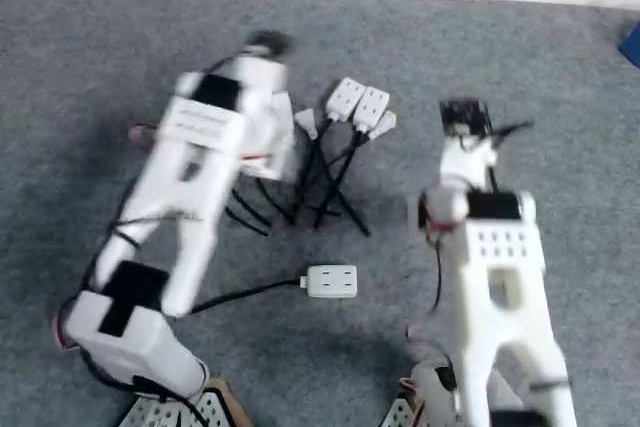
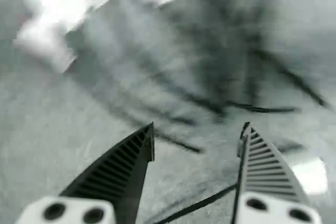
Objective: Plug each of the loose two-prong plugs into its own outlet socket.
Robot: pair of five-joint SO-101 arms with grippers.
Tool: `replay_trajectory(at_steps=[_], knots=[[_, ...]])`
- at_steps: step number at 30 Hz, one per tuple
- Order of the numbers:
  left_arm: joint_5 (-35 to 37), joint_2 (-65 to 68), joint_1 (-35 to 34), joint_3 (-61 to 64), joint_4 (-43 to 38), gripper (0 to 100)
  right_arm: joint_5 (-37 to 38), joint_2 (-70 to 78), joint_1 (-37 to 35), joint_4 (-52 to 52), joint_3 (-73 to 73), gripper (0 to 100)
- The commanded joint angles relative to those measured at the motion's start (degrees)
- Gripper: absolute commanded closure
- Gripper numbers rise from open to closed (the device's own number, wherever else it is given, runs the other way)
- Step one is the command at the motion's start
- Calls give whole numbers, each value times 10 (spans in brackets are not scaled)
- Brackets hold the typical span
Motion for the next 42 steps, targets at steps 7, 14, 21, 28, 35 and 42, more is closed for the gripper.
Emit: replay_trajectory(at_steps=[7,14,21,28,35,42], knots=[[98,-7,-174,116,-125,737,-127,385,-115,21,-409,552],[104,-7,-169,165,-200,737,-192,589,-137,22,-628,598],[103,-3,-164,173,-212,737,-169,737,-116,21,-788,830],[103,-1,-159,173,-212,737,-169,827,-70,77,-909,848],[103,-1,-155,174,-212,737,-166,875,-48,136,-984,850],[102,0,-144,174,-213,737,-165,863,-48,242,-1088,962]])
